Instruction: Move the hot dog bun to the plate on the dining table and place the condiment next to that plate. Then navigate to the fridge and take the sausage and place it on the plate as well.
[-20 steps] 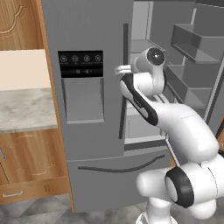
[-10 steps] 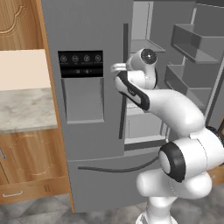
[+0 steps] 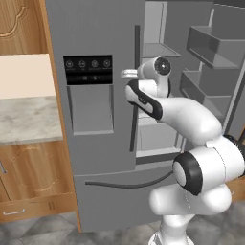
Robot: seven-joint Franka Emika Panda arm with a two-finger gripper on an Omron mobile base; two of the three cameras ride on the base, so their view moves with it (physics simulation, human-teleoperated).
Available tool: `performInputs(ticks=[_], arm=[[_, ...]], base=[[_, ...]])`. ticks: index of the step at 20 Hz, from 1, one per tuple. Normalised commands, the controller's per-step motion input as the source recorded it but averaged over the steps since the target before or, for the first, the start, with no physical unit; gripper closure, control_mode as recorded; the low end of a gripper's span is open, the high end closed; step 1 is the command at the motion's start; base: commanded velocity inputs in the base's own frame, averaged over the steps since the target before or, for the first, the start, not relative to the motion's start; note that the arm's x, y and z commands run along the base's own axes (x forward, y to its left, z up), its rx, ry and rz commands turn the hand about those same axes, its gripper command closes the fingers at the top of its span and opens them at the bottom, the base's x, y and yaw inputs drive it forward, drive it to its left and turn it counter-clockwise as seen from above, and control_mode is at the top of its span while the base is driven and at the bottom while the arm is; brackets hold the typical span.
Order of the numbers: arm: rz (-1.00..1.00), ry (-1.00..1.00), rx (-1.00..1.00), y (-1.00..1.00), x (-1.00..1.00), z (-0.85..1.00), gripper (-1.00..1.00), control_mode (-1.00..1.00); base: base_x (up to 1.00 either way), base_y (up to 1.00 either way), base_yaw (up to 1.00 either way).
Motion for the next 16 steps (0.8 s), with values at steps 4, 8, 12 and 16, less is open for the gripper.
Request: performInputs(ticks=[4, 8, 12, 16], arm=[[-0.05, 0.0, 0.0, 0.37, 0.13, -0.01, 1.0, -1.0], [-0.1, 0.0, 0.0, 0.72, -0.46, 0.0, 1.0, -1.0], [-0.04, 0.0, 0.0, 0.87, -0.82, 0.0, 1.0, -1.0], [0.0, 0.0, 0.0, 0.94, -0.8, 0.0, 1.0, -1.0]], base=[[0.0, 0.0, 0.0], [0.0, 0.0, 0.0], [0.0, 0.0, 0.0], [0.0, 0.0, 0.0]])
